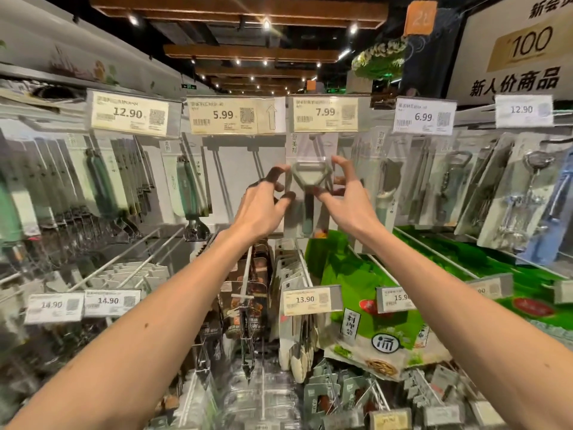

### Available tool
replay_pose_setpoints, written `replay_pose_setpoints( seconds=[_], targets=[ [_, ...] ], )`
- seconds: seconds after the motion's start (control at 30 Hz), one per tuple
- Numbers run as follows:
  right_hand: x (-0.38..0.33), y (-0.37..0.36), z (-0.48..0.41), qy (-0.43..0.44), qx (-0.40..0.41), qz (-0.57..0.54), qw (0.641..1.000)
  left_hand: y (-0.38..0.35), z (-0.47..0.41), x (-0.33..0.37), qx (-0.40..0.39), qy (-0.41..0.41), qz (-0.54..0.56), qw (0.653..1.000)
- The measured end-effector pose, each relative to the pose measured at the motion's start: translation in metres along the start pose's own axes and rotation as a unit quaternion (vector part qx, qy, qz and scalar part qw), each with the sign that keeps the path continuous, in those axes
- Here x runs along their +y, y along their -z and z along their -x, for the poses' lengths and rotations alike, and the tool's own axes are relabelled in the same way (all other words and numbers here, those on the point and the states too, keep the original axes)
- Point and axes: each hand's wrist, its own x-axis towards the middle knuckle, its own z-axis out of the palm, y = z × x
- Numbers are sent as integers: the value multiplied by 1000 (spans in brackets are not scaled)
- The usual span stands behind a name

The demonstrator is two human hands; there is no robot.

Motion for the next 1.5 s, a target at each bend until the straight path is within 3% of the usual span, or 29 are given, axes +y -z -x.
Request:
replay_pose_setpoints(
  seconds=[0.2,0.43,0.7,0.9,1.0,1.1,1.2,1.33,1.5],
  targets=[
    [1,15,42,-24,-50,60,997,21,33,11,-50,21,-24,998],
    [-24,49,138,60,-126,106,985,72,123,43,-99,23,-145,984],
    [-21,20,313,106,-274,52,954,117,327,56,-178,104,-249,946],
    [-29,-60,437,104,-352,-13,930,169,485,29,-203,228,-206,930],
    [-50,-102,491,101,-418,-40,902,196,557,20,-155,317,-204,913],
    [-79,-149,537,102,-489,-76,863,215,618,13,-53,440,-119,888],
    [-116,-199,569,117,-538,-91,830,235,669,-5,21,505,-89,858],
    [-169,-282,619,92,-596,-87,793,274,738,-65,69,559,-79,823],
    [-231,-386,677,73,-626,-69,773,339,804,-158,57,609,-100,784]
  ],
)
